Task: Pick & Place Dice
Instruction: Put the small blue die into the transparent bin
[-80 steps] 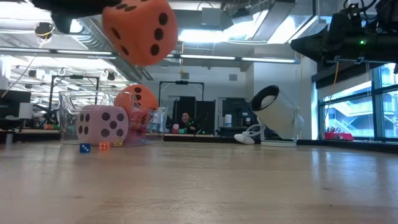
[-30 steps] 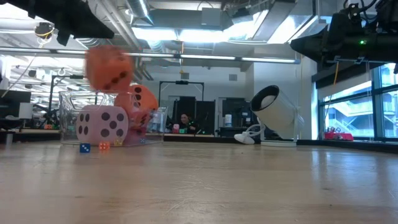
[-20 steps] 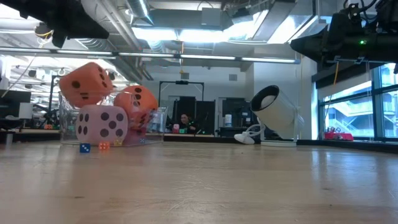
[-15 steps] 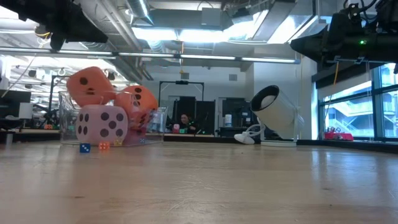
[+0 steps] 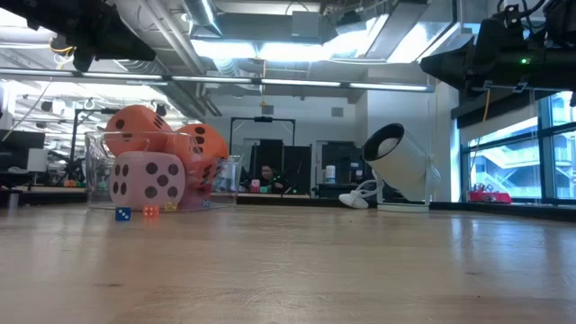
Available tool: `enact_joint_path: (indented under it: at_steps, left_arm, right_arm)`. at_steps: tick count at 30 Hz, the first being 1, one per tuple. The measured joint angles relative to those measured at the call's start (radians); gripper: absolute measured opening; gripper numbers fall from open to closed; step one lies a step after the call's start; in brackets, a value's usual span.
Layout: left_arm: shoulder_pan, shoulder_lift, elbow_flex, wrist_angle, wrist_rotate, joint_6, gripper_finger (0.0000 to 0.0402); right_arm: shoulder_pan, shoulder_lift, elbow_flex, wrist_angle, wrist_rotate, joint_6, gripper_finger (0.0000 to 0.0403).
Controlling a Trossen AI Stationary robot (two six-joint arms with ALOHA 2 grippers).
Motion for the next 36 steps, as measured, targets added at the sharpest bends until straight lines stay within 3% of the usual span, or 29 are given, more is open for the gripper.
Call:
enact_joint_path:
  at_steps: [7,16,21,29,36]
  left_arm:
    - [-0.04,0.045,0.0,0.007,0.002,0.015,0.0045]
    - [-0.091,0.175,0.0,0.107,-0.06,-0.004,0.0119]
    - [-0.113,0.258,0.0,0.107,-0.137,-0.16,0.0157]
    - [-0.145,0.414,0.005,0.096,-0.14,-0.385,0.018]
    - [-0.207,0.616,0.174,-0.118,-0.191,-0.58,0.0176]
  right_arm:
    - [0.0,0.0,0.0,0.0,0.0,0.0,0.0129]
    - [0.0,0.0,0.0,0.0,0.0,0.0,0.0129]
    - [0.0,0.0,0.0,0.0,0.0,0.0,0.0129]
    - [0.0,0.0,0.0,0.0,0.0,0.0,0.0129]
    - [0.0,0.0,0.0,0.0,0.0,0.0,0.013]
